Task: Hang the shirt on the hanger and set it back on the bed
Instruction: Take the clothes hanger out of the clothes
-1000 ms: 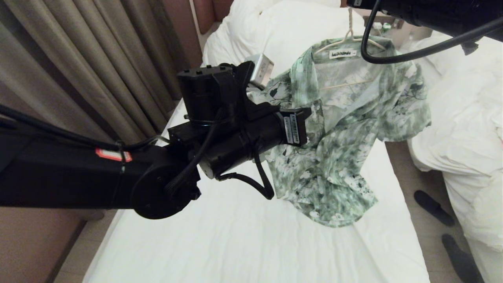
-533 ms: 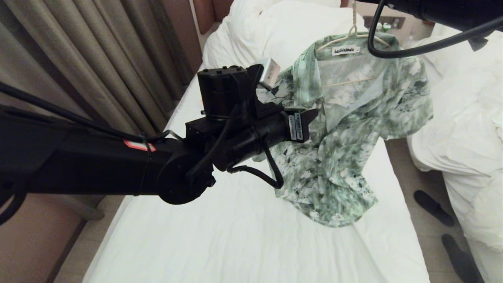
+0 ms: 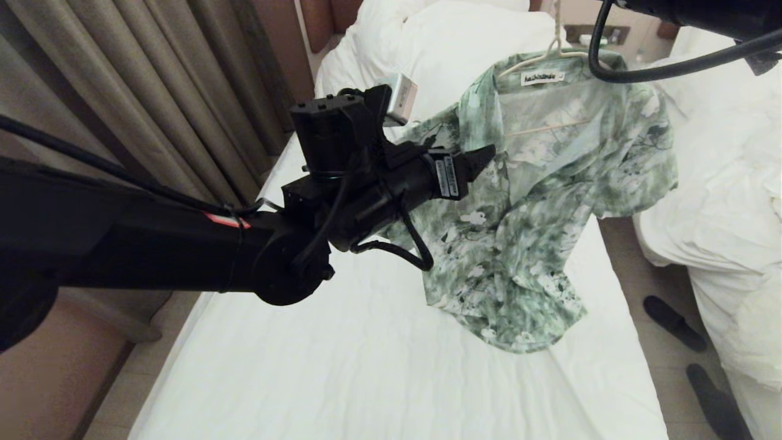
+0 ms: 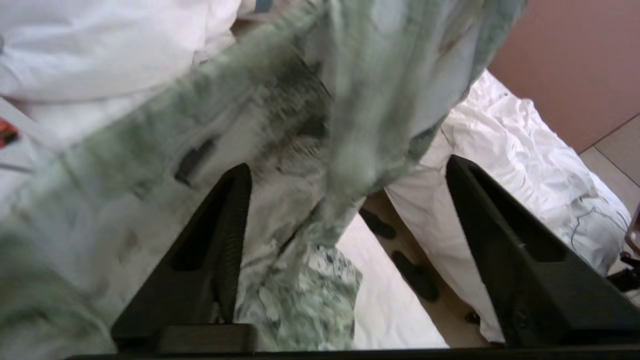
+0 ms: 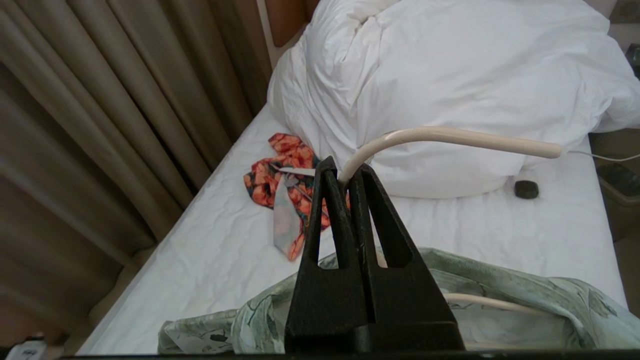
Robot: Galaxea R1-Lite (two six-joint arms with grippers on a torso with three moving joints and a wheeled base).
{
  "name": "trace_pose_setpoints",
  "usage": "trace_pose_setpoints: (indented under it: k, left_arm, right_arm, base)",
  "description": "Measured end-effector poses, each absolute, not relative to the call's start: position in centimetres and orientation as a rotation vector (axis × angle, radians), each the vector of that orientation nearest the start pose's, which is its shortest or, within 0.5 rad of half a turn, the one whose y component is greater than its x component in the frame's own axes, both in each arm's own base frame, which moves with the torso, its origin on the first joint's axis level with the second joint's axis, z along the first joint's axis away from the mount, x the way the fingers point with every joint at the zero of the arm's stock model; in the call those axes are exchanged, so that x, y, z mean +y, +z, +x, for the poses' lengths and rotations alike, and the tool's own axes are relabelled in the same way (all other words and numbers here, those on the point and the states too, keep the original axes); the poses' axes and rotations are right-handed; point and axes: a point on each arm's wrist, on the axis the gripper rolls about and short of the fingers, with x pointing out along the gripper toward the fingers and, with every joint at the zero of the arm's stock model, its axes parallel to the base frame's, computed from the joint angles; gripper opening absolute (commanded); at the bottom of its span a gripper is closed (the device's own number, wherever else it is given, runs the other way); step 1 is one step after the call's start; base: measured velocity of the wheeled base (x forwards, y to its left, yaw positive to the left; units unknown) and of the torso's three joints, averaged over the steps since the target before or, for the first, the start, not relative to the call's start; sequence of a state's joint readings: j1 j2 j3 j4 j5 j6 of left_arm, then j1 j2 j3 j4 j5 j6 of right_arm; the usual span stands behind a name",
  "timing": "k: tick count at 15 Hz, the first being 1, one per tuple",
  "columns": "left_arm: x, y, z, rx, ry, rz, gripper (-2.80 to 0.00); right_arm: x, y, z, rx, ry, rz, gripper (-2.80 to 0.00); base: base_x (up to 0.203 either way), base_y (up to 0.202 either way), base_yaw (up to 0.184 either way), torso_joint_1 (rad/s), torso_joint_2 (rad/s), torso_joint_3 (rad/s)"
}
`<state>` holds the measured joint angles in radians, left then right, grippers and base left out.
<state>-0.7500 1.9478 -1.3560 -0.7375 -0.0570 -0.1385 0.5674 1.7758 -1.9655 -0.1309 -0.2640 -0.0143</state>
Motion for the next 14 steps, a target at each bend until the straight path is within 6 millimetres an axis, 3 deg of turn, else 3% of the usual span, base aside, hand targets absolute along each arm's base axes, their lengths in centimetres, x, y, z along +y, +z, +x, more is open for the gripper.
trace_pose_setpoints:
  k: [4, 14]
  left_arm:
    - [-27.9, 27.4, 29.1, -0.137, -0.832, -0.200, 0.00]
    - [-29.7, 27.8, 28.0, -0.150, -0.880, -0.211, 0.00]
  right_arm:
    - [16.5, 43.2, 26.7, -0.290, 0.304, 0.125, -2.80]
    - [18.0, 43.0, 25.6, -0.273, 0.359, 0.148, -2.80]
  base:
    - [0.000, 0.000, 0.000, 0.000, 0.00, 0.000]
    - [0.000, 0.000, 0.000, 0.000, 0.00, 0.000]
